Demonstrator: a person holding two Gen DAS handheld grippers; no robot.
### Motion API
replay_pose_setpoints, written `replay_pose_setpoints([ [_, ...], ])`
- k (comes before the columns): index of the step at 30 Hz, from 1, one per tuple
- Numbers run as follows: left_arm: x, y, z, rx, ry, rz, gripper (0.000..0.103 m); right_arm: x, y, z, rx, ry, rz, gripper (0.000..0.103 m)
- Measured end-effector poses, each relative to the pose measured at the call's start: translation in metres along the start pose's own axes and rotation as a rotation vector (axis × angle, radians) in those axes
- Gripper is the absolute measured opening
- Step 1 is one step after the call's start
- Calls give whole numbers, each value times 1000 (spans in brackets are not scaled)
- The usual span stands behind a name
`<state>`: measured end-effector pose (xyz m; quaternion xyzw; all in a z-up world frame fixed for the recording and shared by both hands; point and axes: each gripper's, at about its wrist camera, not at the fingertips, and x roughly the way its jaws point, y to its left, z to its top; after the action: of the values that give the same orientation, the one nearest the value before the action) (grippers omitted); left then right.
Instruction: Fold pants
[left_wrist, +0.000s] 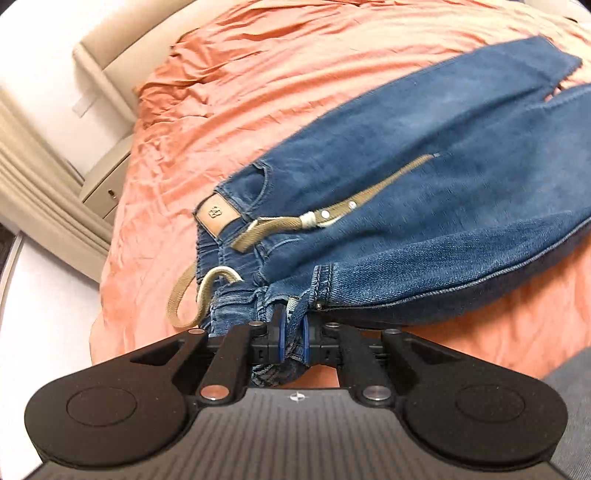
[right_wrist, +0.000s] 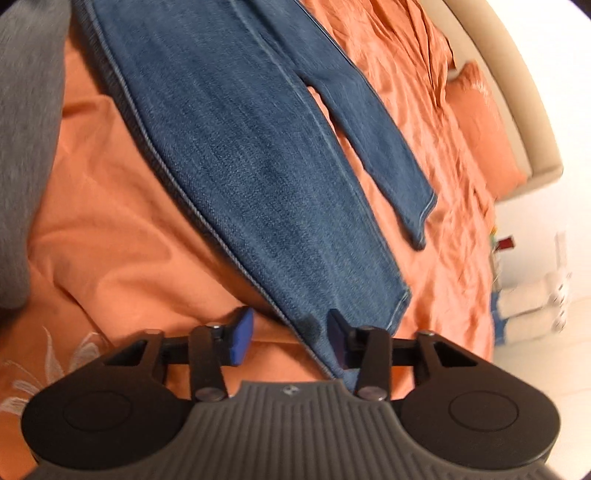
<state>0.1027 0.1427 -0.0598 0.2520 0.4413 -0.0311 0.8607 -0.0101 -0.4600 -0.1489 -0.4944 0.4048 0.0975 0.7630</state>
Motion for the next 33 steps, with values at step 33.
replay_pose_setpoints([
  [33,165,85,191,-104,84,135,8,188,-220,196,328,0,-101,0],
])
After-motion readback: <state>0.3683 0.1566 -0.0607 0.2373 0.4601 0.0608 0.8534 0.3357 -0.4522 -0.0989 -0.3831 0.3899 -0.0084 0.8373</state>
